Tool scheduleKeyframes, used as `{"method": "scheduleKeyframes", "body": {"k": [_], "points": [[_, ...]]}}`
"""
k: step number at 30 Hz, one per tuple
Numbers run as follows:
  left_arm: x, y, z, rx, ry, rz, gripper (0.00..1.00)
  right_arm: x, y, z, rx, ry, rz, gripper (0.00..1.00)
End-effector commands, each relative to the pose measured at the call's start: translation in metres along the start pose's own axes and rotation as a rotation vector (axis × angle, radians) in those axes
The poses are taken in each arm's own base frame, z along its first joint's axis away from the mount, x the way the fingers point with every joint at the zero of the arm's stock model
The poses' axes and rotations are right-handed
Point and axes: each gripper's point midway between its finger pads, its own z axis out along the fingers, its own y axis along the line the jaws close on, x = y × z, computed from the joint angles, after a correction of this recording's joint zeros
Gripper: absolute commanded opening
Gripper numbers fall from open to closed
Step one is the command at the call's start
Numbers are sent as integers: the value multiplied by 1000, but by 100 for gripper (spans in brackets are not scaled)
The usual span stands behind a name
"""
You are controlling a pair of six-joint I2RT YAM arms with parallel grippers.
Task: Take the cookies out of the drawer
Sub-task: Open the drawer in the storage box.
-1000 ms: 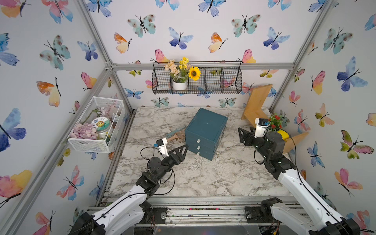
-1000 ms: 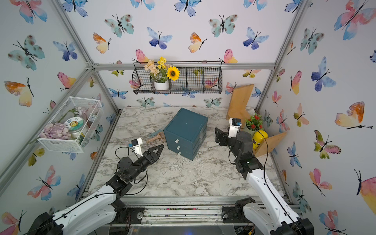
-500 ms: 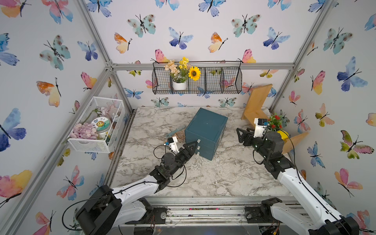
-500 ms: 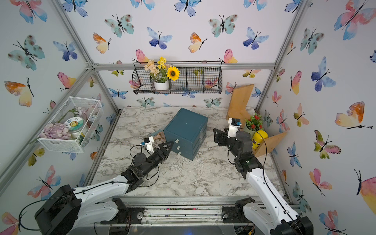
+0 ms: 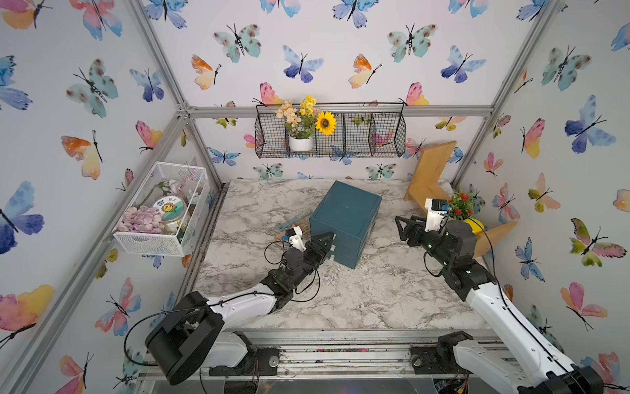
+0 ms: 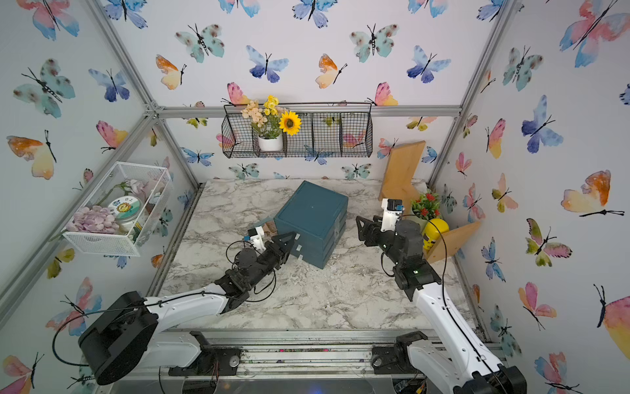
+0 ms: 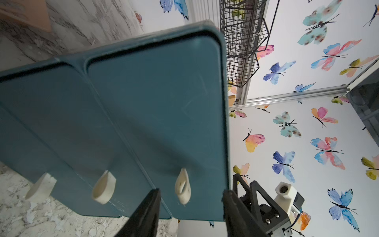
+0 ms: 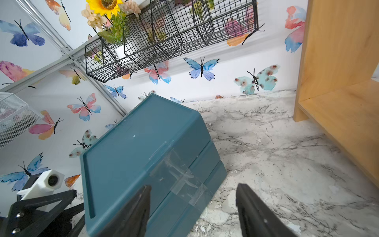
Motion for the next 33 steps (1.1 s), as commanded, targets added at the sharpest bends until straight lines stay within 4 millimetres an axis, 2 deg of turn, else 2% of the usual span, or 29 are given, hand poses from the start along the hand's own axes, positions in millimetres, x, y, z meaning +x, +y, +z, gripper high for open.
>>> {"method": "scheduleKeyframes", "body": {"k": [1, 12, 19, 26, 33], "points": [[2, -6, 6, 18, 7, -21, 50, -18, 15, -7, -53, -30, -4, 68], [2, -5, 16, 27, 7, -38, 35, -28, 28, -7, -107, -25, 2, 64], [3, -5, 18, 29, 14, -38, 21, -24, 39, -3, -158, 28, -5, 60], [2, -3, 16, 24, 14, -33, 8, -16, 67, 13, -184, 121, -165, 60], [2, 0, 11, 16, 14, -35, 4, 3, 93, 32, -172, 218, -339, 60]]}}
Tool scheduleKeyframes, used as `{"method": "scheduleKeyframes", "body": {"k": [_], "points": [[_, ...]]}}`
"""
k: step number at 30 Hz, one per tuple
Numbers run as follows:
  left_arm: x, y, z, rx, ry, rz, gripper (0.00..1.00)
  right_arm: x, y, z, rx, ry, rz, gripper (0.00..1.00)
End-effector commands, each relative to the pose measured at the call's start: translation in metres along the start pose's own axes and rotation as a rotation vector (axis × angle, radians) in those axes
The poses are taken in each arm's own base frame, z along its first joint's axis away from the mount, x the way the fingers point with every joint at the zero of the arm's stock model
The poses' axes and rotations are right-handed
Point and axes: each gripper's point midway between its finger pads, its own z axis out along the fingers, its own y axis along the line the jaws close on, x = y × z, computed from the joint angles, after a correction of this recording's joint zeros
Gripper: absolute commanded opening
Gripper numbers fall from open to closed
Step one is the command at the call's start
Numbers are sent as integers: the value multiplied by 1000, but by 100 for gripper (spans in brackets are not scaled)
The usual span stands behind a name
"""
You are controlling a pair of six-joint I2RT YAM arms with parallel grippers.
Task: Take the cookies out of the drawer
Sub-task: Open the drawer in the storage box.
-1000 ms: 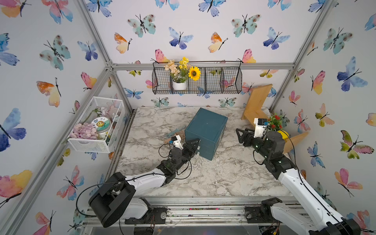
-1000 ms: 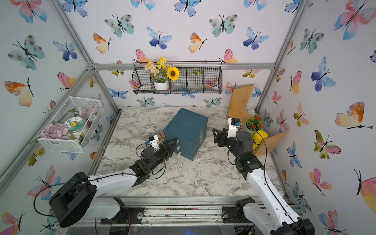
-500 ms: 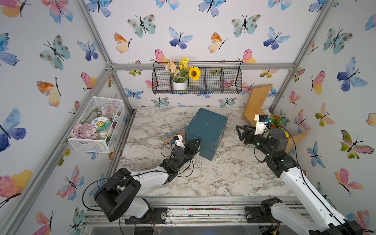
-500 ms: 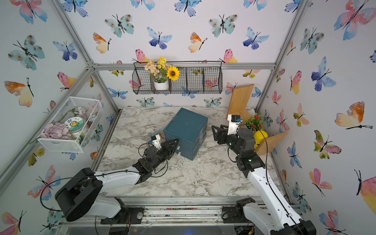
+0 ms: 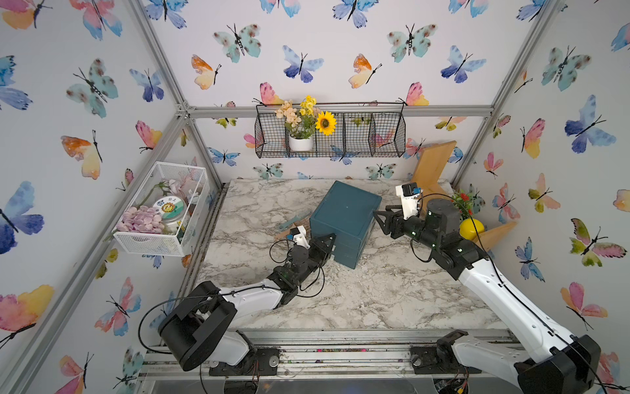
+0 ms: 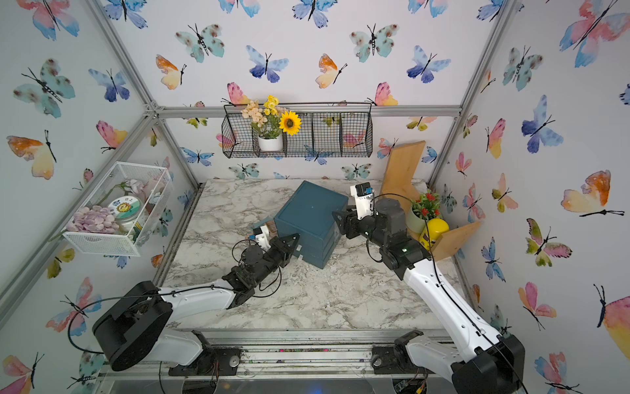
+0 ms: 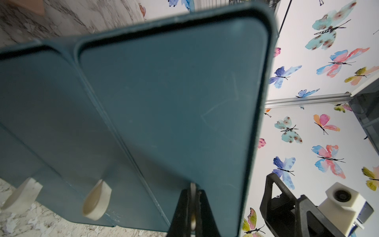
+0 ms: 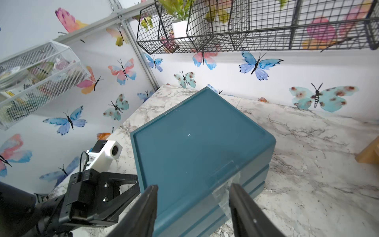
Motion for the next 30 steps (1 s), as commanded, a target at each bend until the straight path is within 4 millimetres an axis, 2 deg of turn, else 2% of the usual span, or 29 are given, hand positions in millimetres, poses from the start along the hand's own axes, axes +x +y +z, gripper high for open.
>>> {"method": "scheduleKeyframes", "body": {"k": [1, 9, 15, 18, 24, 30], "points": [[0, -6, -5, 18, 9, 10, 4, 13, 8, 10, 42, 87, -133, 60], [-1, -5, -12, 10, 10, 20, 2, 38, 49, 34, 43, 191, -370, 65], [0, -3, -19, 10, 14, 19, 0, 55, 47, 49, 82, 267, -411, 67], [-1, 0, -26, -7, 12, 24, 0, 52, 46, 51, 94, 262, -400, 68], [-1, 9, -41, -36, 18, 30, 0, 31, 56, 47, 64, 187, -365, 67], [4, 16, -57, -69, 49, 34, 0, 21, 58, 43, 61, 161, -359, 72]]}}
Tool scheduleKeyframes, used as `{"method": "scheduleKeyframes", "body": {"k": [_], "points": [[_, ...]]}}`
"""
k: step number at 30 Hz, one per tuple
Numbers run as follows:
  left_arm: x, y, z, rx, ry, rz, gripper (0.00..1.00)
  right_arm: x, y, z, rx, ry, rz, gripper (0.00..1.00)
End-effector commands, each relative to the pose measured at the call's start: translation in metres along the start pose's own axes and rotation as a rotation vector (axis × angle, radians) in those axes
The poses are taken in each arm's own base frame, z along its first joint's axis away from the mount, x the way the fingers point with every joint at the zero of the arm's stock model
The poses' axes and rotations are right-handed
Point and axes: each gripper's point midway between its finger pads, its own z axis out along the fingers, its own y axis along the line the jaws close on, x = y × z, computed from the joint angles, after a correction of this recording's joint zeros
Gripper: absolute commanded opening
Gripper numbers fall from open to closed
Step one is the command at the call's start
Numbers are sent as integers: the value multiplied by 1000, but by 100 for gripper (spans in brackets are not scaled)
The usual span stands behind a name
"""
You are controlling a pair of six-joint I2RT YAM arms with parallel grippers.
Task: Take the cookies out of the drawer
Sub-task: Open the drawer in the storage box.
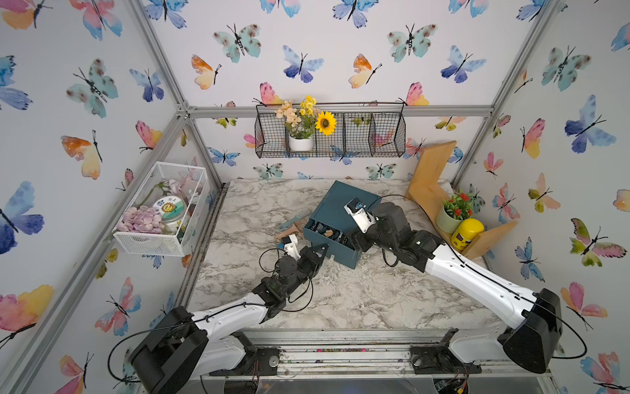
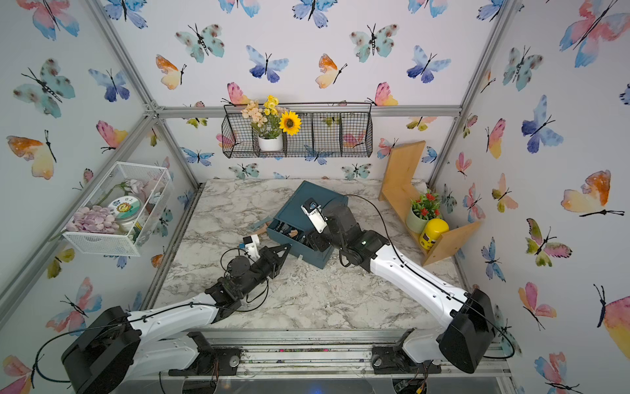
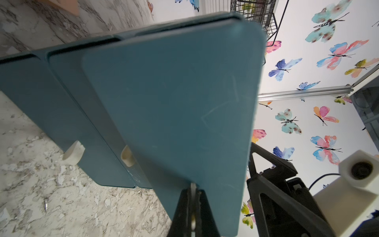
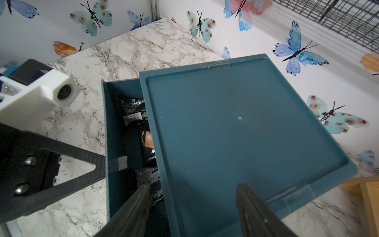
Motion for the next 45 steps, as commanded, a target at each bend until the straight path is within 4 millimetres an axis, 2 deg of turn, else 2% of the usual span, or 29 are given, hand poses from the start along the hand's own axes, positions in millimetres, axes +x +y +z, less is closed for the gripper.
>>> {"method": "scheduleKeyframes", "body": {"k": [1, 8, 10, 14, 19, 24, 28, 30, 33, 38, 41, 45], "points": [[3, 13, -11, -52, 24, 26, 0, -27, -6, -17, 21, -81, 22, 73], [6, 25, -33, -82, 40, 32, 0, -38, -1, -22, -19, -96, 26, 85], [7, 27, -39, -90, 46, 41, 0, -38, -2, -24, -15, -97, -6, 99], [9, 27, -47, -88, 61, 58, 0, -40, -19, -31, 89, -126, -66, 99], [13, 31, -56, -86, 86, 62, 0, -45, -13, -31, 51, -143, -41, 99], [16, 41, -67, -96, 98, 55, 0, -52, -7, -24, -1, -74, 36, 79], [15, 40, -73, -90, 97, 61, 0, -68, 22, -27, -176, -44, 128, 66], [16, 39, -74, -91, 102, 68, 0, -70, 46, -29, -294, -31, 156, 62], [18, 38, -76, -91, 116, 76, 0, -57, 74, -21, -374, 48, 170, 58], [19, 39, -81, -101, 125, 90, 0, -29, 94, -4, -346, 209, 182, 56], [19, 41, -83, -104, 126, 92, 0, -12, 96, 7, -304, 304, 217, 56], [19, 41, -85, -106, 129, 97, 0, 11, 80, 23, -173, 390, 244, 56]]}}
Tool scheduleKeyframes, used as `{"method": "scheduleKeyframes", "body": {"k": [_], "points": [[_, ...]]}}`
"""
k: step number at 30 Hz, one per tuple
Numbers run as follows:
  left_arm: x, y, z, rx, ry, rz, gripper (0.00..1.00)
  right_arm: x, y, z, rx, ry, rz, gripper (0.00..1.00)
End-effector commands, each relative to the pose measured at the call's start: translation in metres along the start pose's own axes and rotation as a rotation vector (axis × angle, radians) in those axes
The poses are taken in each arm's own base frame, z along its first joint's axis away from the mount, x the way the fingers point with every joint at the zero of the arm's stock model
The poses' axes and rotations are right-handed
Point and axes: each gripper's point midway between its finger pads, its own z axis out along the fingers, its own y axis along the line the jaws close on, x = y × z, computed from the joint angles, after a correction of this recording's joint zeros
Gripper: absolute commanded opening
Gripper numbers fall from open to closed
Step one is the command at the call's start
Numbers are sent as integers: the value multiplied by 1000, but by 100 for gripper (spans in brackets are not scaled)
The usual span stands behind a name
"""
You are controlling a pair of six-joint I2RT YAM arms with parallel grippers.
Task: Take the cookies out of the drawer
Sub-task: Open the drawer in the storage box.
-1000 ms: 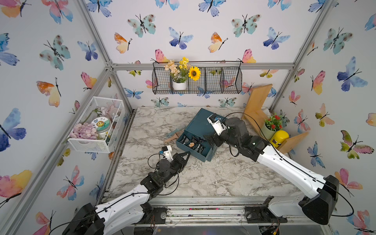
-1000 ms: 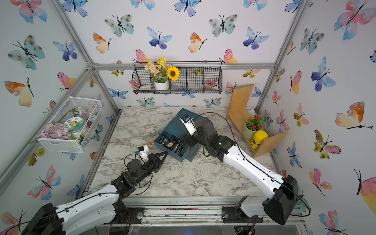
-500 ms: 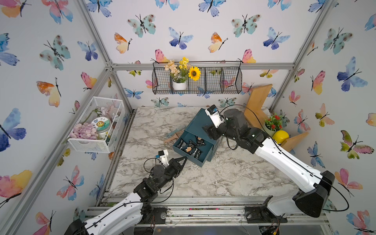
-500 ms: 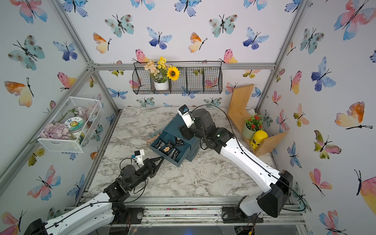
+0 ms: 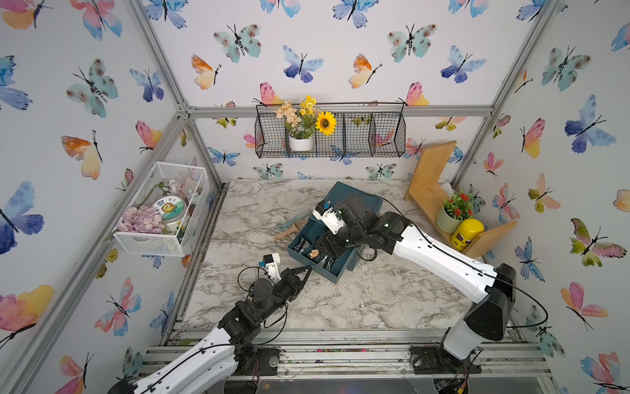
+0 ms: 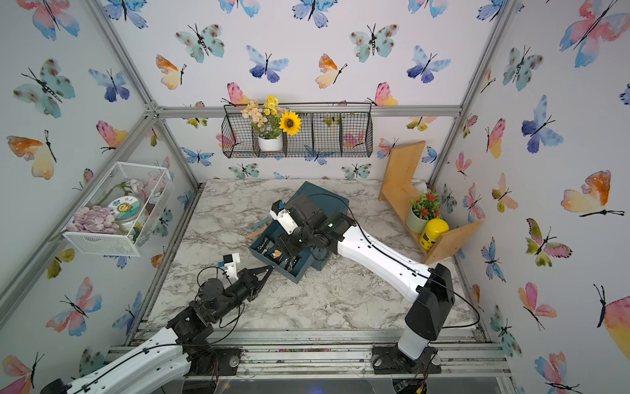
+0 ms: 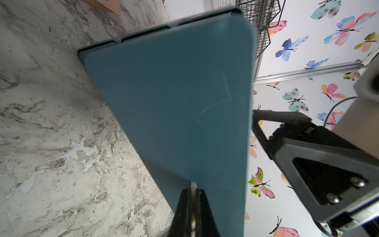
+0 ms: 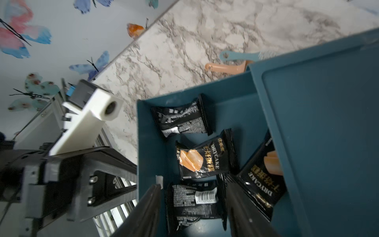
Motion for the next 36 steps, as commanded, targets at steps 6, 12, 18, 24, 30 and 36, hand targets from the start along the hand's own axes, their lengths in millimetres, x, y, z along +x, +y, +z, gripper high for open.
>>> {"method": "scheduleKeyframes", "body": {"k": [6, 12, 18, 24, 30, 36], "points": [[9, 20, -7, -71, 45, 29, 0, 10, -56, -4, 324, 46, 80, 60], [10, 21, -10, -64, 46, 28, 0, 12, -79, 0, 462, 68, 104, 66], [11, 19, -11, -52, 50, 27, 0, 9, -83, 0, 491, 28, 180, 68], [5, 11, -11, -20, 20, 30, 0, 2, -70, 7, 478, -45, 305, 67], [1, 1, -10, 2, 2, 46, 0, 4, -74, 16, 606, -29, 384, 67], [1, -1, -7, 11, 5, 50, 0, 5, -76, 24, 636, -29, 426, 67]]}}
